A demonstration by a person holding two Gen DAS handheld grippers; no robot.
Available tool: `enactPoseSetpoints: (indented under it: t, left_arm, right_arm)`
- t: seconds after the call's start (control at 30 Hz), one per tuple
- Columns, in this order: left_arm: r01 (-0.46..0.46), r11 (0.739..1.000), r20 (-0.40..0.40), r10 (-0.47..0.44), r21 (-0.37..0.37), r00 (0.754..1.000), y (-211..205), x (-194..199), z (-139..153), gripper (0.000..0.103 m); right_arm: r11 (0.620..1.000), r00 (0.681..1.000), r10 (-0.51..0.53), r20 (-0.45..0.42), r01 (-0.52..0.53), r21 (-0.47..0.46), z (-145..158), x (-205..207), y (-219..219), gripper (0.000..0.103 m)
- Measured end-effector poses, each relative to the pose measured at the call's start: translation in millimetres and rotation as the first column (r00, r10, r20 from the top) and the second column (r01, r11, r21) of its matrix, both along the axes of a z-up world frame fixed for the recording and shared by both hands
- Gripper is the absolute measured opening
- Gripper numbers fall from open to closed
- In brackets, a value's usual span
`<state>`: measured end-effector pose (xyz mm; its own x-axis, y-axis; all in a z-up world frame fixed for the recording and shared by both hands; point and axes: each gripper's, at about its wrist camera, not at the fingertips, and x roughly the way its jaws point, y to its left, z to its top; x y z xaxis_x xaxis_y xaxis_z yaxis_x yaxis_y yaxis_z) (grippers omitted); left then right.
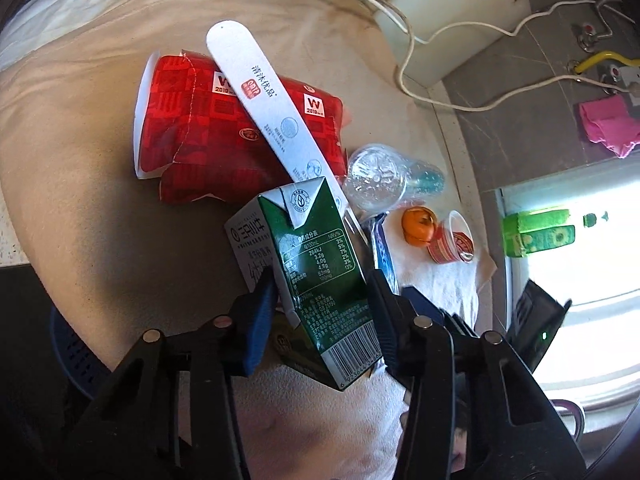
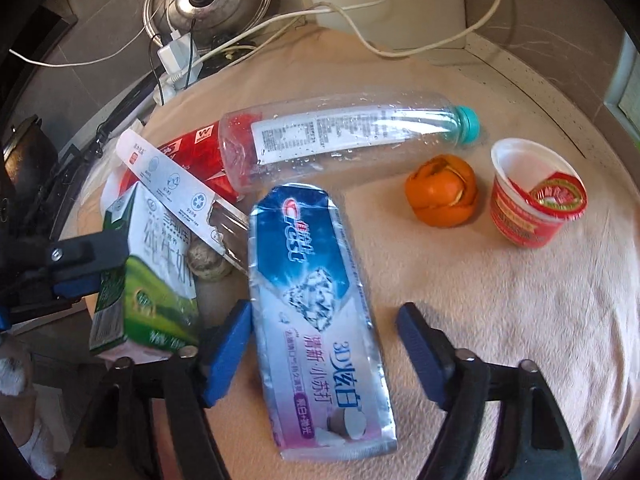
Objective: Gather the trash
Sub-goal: 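Grasp the green milk carton with the left tool while the right tool grasps the Crest toothpaste box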
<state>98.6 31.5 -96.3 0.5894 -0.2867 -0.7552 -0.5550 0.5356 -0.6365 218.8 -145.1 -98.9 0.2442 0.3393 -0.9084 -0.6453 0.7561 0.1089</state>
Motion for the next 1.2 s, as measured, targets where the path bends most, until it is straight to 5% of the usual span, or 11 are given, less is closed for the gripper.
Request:
enactPoseSetpoints:
  t: [0.27, 0.53, 0.9, 1.2]
  left_arm:
    - [0.023, 0.999, 0.02, -0.022, -0.042, 1.0, 6, -10, 0, 0.046]
    - [0.015, 1.0, -0.061, -0.016, -0.026, 0.998, 2, 7, 0, 0.049]
    - [0.046, 0.988, -0.23, -0.011, 0.146, 0.973, -20, 32, 9, 0.061]
    - [0.05, 0.997, -0.178, -0.038, 0.063, 0.983, -17, 21, -1, 0.052]
  right_arm:
    - [1.0, 1.0, -0.002, -0.014, 0.002, 0.014, 2, 4, -2, 0.06]
    - [1.0, 1.0, 0.006, 0.029, -0.005, -0.015, 2, -4, 1, 0.06]
    - [0.999, 0.999, -0.032, 0.034, 0.032, 0.019, 9, 1, -14, 0.06]
    - [0.999, 0.998, -0.045, 0.04, 0.044, 0.026, 10, -1, -23, 0.06]
